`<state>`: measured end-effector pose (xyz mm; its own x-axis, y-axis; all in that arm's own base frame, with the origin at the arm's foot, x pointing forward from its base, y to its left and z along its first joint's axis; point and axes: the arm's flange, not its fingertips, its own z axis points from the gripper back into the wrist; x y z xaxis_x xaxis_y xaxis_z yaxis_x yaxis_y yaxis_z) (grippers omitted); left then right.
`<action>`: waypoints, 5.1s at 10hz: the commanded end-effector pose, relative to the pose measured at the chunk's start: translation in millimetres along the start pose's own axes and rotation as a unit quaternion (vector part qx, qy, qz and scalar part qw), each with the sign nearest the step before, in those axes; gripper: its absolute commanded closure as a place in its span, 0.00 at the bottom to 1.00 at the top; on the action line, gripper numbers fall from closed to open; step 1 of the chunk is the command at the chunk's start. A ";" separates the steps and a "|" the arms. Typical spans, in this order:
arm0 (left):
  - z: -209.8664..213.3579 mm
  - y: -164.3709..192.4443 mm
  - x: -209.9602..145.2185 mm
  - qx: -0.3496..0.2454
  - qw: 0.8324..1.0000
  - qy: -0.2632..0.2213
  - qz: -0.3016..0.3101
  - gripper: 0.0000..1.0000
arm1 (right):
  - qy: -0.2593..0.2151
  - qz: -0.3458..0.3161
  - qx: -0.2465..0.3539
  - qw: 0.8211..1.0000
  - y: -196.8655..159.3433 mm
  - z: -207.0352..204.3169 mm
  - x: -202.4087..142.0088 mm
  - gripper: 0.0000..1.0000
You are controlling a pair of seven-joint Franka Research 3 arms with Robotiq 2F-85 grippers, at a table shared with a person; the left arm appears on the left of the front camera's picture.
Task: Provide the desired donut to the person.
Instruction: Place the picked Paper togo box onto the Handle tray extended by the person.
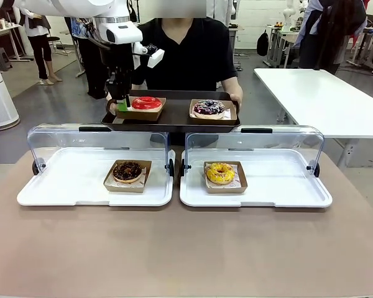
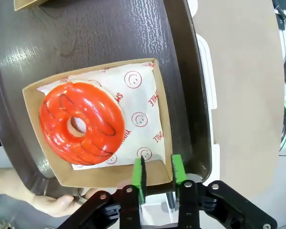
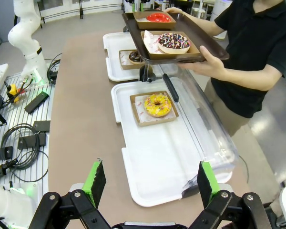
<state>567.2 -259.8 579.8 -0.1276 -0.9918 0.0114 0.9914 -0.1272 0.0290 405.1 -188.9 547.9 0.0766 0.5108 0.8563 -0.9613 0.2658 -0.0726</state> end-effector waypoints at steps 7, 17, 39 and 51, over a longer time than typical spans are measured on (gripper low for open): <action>3.4 -1.1 -1.9 -0.010 1.000 -0.011 -0.014 0.00 | 0.002 0.001 0.001 1.000 1.4 0.4 -0.8 0.00; 26.1 -192.4 -199.8 0.046 0.993 -0.103 -0.033 0.00 | 0.002 0.001 0.001 1.000 1.4 0.4 -0.8 0.00; -42.7 -208.8 -377.8 0.056 0.885 -0.446 0.118 0.00 | 0.002 0.001 0.001 1.000 1.4 0.4 -0.8 0.00; -81.2 -214.9 -417.1 0.079 0.830 -0.552 0.013 0.00 | 0.002 0.001 0.001 1.000 1.4 0.4 -0.8 0.00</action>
<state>401.7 172.6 487.7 -0.1207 -0.3892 0.9132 0.9919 -0.0112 0.1264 404.7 -190.1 547.5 0.0792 0.5107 0.8561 -0.9605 0.2688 -0.0716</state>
